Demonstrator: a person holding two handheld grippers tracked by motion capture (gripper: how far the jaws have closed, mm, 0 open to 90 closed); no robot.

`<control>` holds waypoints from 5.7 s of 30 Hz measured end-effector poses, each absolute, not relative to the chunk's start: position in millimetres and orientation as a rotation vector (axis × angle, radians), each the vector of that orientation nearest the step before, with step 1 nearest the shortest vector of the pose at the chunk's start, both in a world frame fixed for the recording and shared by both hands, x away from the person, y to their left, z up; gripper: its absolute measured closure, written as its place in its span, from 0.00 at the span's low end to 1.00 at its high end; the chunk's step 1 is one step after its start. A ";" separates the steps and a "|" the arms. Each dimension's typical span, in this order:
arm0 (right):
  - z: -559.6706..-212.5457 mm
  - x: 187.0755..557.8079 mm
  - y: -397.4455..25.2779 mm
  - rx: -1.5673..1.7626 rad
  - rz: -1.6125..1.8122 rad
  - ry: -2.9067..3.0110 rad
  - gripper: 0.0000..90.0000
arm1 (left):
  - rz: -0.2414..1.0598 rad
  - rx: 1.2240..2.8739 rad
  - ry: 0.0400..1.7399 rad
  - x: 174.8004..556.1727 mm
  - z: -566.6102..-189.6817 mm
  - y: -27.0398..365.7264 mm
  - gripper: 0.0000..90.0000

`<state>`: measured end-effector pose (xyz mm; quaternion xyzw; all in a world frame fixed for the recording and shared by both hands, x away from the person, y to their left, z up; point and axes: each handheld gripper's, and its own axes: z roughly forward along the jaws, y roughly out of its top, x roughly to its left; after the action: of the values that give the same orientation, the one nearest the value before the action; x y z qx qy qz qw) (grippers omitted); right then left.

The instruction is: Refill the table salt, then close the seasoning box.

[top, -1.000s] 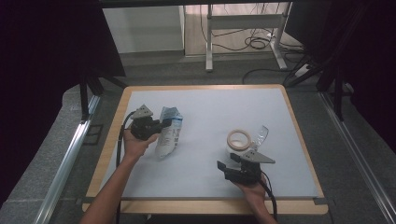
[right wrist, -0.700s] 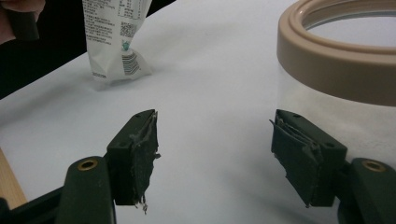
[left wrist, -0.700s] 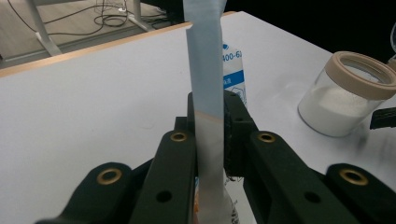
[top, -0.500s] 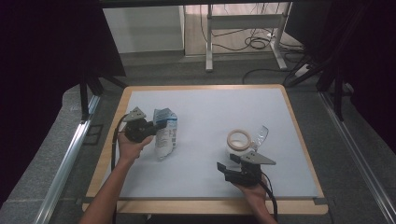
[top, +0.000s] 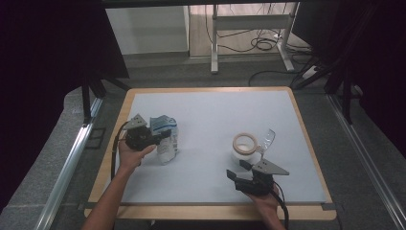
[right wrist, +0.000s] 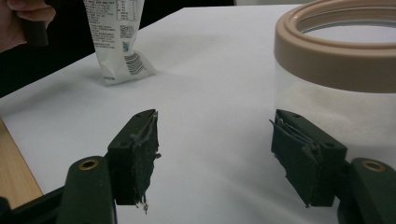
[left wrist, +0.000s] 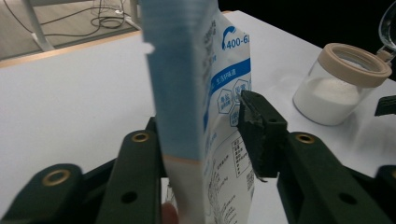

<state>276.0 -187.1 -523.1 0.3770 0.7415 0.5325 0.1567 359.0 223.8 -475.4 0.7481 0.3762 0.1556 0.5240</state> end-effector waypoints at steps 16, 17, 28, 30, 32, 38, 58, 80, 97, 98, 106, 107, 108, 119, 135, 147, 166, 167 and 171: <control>-518.5 276.5 -197.0 1.095 1.546 2.071 0.37 | 0.409 1.814 0.918 347.6 -482.7 226.6 0.42; -518.8 276.6 -197.1 1.097 1.546 2.072 0.37 | 0.406 1.813 0.924 347.1 -483.1 227.5 0.41; -517.2 276.4 -197.7 1.083 1.545 2.074 0.37 | 0.394 1.817 0.969 335.5 -490.0 234.7 0.36; -516.6 276.6 -198.4 1.083 1.549 2.073 0.37 | 0.388 1.826 0.972 332.7 -492.2 235.0 0.36; -516.0 276.9 -199.2 1.086 1.547 2.084 0.38 | 0.389 1.829 0.977 329.2 -494.7 235.2 0.35; -516.1 274.5 -203.3 1.057 1.534 2.091 0.47 | 0.385 1.840 0.986 322.2 -502.7 235.7 0.35; -495.1 262.0 -258.8 1.114 1.511 1.925 1.00 | 0.395 1.859 1.023 310.0 -514.5 239.0 0.32; -492.9 282.4 -274.3 1.165 1.483 1.878 1.00 | 0.390 1.875 1.050 301.0 -518.7 245.3 0.30; -483.1 295.5 -276.9 1.174 1.476 1.822 1.00 | 0.400 1.885 1.062 300.4 -522.3 247.2 0.31; -482.4 296.5 -276.7 1.175 1.477 1.820 1.00 | 0.397 1.884 1.062 300.6 -522.7 247.5 0.31; -479.9 301.1 -273.9 1.170 1.482 1.808 1.00 | 0.386 1.888 1.064 301.3 -524.8 246.6 0.31; -479.9 301.4 -273.2 1.170 1.482 1.808 1.00 | 0.385 1.890 1.062 301.2 -524.8 246.3 0.31; -479.8 301.6 -272.4 1.171 1.485 1.807 1.00 | 0.385 1.894 1.057 301.3 -524.8 246.1 0.31; -475.8 299.9 -266.8 1.143 1.487 1.809 1.00 | 0.379 1.910 1.051 301.4 -525.9 243.0 0.30; -474.6 300.4 -264.0 1.131 1.485 1.809 1.00 | 0.372 1.916 1.054 302.6 -528.0 242.8 0.30; -473.9 303.1 -246.9 1.082 1.462 1.853 1.00 | 0.364 1.913 1.056 303.5 -528.3 243.3 0.30; -471.9 305.7 -226.6 1.003 1.485 1.935 1.00 | 0.358 1.913 1.059 304.8 -530.1 244.1 0.30; -471.6 305.6 -227.6 1.003 1.487 1.931 1.00 | 0.357 1.912 1.059 304.9 -530.1 244.3 0.30; -470.4 305.2 -234.3 1.010 1.482 1.928 1.00 | 0.358 1.915 1.059 304.7 -530.4 244.5 0.30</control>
<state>305.2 -234.3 -470.4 0.3714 0.7086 0.5448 0.2513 304.7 244.5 -530.4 0.7730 0.4276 0.1447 0.4458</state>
